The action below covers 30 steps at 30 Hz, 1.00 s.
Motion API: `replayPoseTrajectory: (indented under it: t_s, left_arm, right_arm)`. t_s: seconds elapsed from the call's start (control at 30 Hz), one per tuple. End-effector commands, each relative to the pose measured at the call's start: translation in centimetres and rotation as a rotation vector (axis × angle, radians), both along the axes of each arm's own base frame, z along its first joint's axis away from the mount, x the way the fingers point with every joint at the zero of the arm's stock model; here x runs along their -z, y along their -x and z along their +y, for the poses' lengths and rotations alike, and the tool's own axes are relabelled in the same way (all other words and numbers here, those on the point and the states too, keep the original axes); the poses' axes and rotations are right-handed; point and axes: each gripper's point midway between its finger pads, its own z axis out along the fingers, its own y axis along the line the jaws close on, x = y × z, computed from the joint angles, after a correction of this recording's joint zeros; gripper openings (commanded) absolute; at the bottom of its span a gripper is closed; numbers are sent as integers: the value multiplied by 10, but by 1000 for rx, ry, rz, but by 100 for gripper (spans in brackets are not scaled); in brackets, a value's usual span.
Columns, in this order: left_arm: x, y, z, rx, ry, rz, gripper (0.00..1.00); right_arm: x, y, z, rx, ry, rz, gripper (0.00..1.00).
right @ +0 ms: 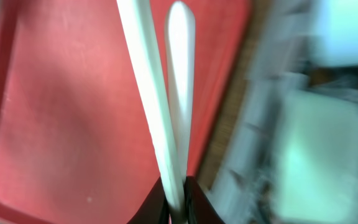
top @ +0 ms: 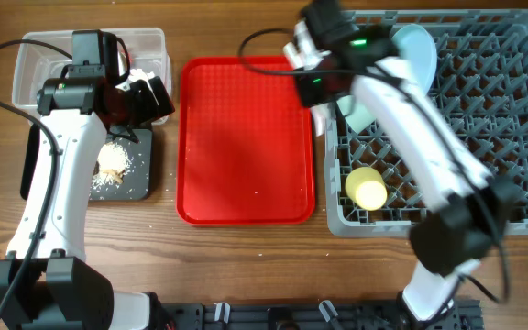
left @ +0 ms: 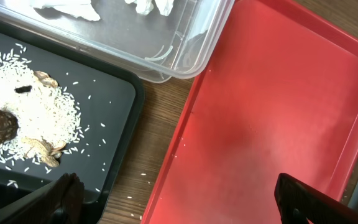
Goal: Sort waste into correct bins and load items into the dishwasher rack
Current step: 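Carry the spoon and fork into the rack and insert them upright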
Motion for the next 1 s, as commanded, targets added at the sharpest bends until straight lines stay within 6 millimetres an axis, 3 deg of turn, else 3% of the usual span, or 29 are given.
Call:
replayPoseTrajectory:
  t_s: [0.0, 0.13, 0.3, 0.43, 0.6, 0.77, 0.8, 0.87, 0.97]
  left_arm:
    - [-3, -1, 4, -4, -14, -8, 100]
    - [-3, -1, 4, -4, -14, -7, 100]
    - [-3, -1, 4, -4, -14, -7, 100]
    - [-3, -1, 4, -4, -14, -8, 100]
    - [-3, -1, 4, -4, -14, -7, 100]
    - [-3, -1, 4, -4, -14, -8, 100]
    - [-3, -1, 4, -4, -14, -8, 100]
    - [-3, -1, 4, -4, -14, -7, 100]
    - [-3, -1, 4, -4, -14, -8, 100]
  right_arm:
    - [-58, 8, -57, 91, 5, -97, 4]
    - [-67, 31, -116, 215, 86, -45, 4]
    - [-39, 62, -158, 332, 135, 135, 4]
    - [2, 77, -171, 391, 149, 247, 4]
    - [55, 100, -173, 411, 172, 369, 4]
    - [80, 115, -177, 442, 200, 420, 4]
    - [80, 115, -177, 442, 204, 419, 12]
    - [80, 114, -178, 442, 204, 415, 38]
    - [80, 112, -178, 438, 205, 408, 55]
